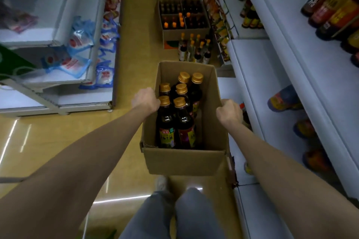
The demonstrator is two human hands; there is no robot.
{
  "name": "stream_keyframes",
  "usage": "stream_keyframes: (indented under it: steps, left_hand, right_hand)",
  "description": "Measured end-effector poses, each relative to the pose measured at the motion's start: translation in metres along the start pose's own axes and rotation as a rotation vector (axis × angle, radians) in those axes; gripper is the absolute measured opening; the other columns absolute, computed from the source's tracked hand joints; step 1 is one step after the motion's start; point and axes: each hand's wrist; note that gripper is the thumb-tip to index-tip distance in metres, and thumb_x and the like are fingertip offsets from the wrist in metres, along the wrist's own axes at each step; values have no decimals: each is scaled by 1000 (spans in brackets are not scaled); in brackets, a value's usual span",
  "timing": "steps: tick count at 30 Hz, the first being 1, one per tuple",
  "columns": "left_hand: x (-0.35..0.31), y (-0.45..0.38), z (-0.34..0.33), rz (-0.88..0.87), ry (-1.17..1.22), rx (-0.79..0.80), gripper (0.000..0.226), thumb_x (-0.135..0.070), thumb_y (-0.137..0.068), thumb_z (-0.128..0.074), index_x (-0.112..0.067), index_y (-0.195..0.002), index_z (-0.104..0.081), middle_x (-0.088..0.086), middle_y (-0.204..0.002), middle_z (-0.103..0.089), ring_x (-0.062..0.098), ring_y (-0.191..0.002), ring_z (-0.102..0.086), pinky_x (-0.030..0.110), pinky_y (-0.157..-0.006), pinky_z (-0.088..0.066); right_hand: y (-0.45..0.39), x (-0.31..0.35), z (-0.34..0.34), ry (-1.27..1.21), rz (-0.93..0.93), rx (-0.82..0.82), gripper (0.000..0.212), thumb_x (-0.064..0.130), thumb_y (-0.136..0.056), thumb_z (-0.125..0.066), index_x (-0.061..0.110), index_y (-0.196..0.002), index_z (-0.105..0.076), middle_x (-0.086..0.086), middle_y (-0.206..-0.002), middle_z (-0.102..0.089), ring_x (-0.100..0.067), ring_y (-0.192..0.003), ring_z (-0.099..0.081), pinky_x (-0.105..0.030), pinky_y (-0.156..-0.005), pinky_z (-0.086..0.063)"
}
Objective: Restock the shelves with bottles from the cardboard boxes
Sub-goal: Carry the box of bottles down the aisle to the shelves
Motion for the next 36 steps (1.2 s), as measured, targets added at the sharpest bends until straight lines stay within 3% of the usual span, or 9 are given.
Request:
stream_keyframes:
  steps: [4, 8, 14, 20, 23, 29, 32, 36]
  left_hand:
    - [-16, -58, 13, -18, -26, -2, 16, -14, -91, -53, -5, -101, -61, 14, -99, -63, 32, -96, -60, 39, -84, -52]
    - [-35, -124, 18, -3, -27, 36, 12, -14, -91, -54, -6, -96, -60, 12, -94, -61, 31, -93, -61, 37, -78, -52]
    - [-75, -228, 21, 38, -36, 96, 13, -14, -92, -53, -6, -100, -59, 10, -91, -59, 26, -86, -58, 34, -74, -50]
    - [-110, -308, 15, 63, -30, 105, 18, -11, -89, -52, -3, -103, -61, 14, -98, -60, 33, -94, -60, 35, -73, -48]
    - [-125, -351, 5, 66, -11, 137, 19, -9, -88, -51, -1, -102, -60, 16, -98, -61, 34, -92, -60, 34, -68, -46]
    - [-144, -436, -24, 59, -4, 261, 7, -5, -90, -49, -2, -88, -56, 14, -86, -55, 28, -76, -51, 32, -62, -42]
    - [-148, -474, -54, 83, -1, 283, 15, -5, -91, -49, 1, -99, -60, 15, -89, -56, 30, -83, -55, 31, -65, -42]
    - [-145, -518, -117, 132, -9, 259, 27, -6, -89, -48, 0, -110, -63, 20, -111, -63, 36, -105, -59, 36, -75, -46]
  right_hand:
    - [-51, 23, 1, -2, 12, 6, 24, 4, -89, -44, 6, -103, -63, -14, -103, -64, -32, -95, -61, -38, -76, -53]
    - [-122, 45, 4, -19, 9, 38, 21, 4, -90, -45, 7, -97, -64, -11, -93, -63, -26, -82, -59, -33, -65, -46]
    - [-227, 72, 6, -8, -6, 84, 21, 7, -91, -45, 7, -99, -65, -12, -98, -64, -32, -92, -61, -33, -71, -46]
    - [-309, 90, 5, -47, -57, 87, 24, 6, -90, -46, 7, -102, -66, -14, -97, -66, -34, -94, -62, -39, -80, -50]
    - [-348, 94, -1, -38, -66, 85, 24, 6, -91, -45, 9, -105, -65, -14, -96, -65, -32, -92, -62, -39, -77, -51]
    - [-424, 91, -33, -76, -140, 80, 26, 4, -92, -45, 9, -108, -64, -9, -89, -62, -27, -86, -61, -28, -66, -39]
    - [-454, 83, -60, -17, -155, 60, 32, 4, -91, -45, 10, -117, -62, -15, -99, -66, -35, -94, -61, -31, -72, -41]
    - [-497, 60, -114, 12, -172, 53, 33, 5, -90, -48, 8, -120, -59, -19, -101, -65, -37, -96, -60, -41, -80, -49]
Point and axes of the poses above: each hand's wrist, its own y-axis away from the middle knuckle, its own z-axis out of the back of the hand, x = y × z
